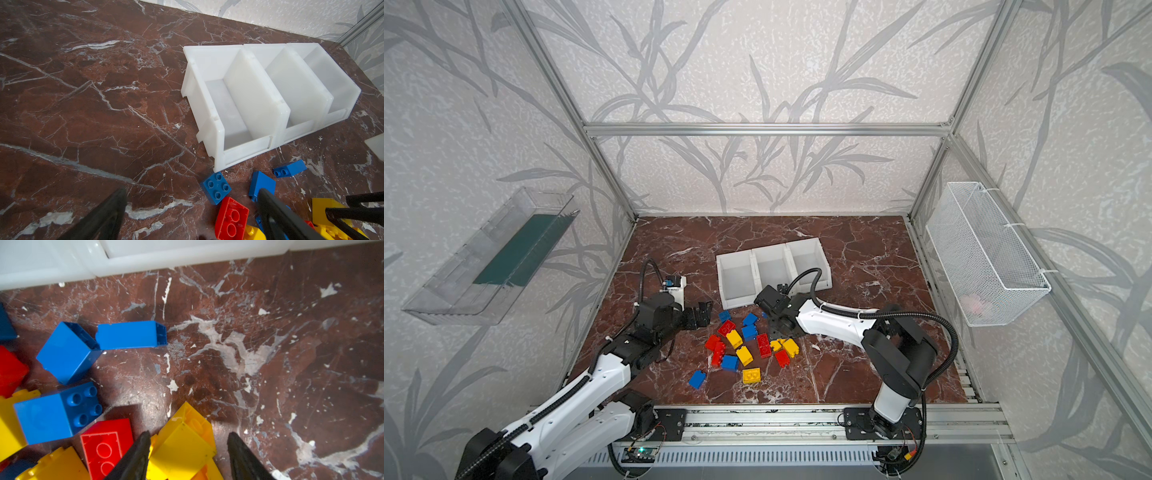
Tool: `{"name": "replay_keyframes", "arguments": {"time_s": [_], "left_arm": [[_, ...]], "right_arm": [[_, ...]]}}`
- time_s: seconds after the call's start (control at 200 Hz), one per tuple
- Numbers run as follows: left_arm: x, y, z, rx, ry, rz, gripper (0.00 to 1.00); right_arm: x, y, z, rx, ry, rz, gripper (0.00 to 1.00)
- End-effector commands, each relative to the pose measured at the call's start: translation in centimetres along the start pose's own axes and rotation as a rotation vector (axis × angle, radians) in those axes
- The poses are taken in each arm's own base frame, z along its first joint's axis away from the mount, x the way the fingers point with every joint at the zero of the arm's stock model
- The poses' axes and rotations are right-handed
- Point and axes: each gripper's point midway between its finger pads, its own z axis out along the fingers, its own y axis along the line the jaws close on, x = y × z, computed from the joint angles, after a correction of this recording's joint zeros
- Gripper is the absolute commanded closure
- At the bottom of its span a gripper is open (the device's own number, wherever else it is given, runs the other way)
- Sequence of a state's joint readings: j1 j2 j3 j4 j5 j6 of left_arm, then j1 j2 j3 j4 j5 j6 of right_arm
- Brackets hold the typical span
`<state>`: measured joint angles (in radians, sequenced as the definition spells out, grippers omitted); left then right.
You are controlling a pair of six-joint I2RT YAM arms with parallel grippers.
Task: Sort the legos into containers by color
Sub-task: 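Lower the right gripper onto a yellow brick and close it, then carry the yellow brick into the bin compartment nearest the right arm and release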
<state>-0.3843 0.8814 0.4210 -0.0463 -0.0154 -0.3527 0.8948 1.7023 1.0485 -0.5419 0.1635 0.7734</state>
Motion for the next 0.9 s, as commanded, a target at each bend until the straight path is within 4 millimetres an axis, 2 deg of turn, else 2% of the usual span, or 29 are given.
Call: {"name": "replay_keyframes", "arguments": {"time_s": [0.0, 0.255, 0.495, 0.615, 0.74, 0.845, 0.855, 0.895], "left_arm": [[0.4, -0.2, 0.1, 0.010, -0.001, -0.009, 0.01], [0.6, -0.2, 0.0, 0.007, 0.001, -0.009, 0.01], [0.7, -0.1, 0.0, -0.003, 0.002, -0.005, 0.01], [0.7, 0.0, -0.2, -0.010, 0.002, -0.007, 0.01], [0.7, 0.1, -0.4, -0.018, 0.000, -0.014, 0.01], [0.7, 0.3, -0.5, -0.025, -0.006, -0.023, 0.01], [0.7, 0.4, -0.5, -0.027, -0.006, -0.023, 0.01], [0.7, 0.4, -0.6, -0.029, -0.007, -0.024, 0.01]], "right_arm": [[0.9, -0.3, 1.2, 0.022, 0.033, 0.018, 0.44], [1.0, 0.0, 2.0, 0.021, 0.045, 0.014, 0.54], [0.3, 0.8, 2.0, -0.003, 0.021, 0.013, 0.71], [-0.5, 1.2, 1.3, -0.023, -0.012, -0.001, 0.73], [-3.1, 1.2, -1.2, 0.009, -0.094, -0.054, 0.74], [-6.8, 0.5, -3.5, 0.047, -0.161, -0.145, 0.74], [-7.4, 0.5, -4.5, 0.035, -0.185, -0.146, 0.74], [-9.3, -0.1, -5.7, 0.036, -0.223, -0.152, 0.74]]}}
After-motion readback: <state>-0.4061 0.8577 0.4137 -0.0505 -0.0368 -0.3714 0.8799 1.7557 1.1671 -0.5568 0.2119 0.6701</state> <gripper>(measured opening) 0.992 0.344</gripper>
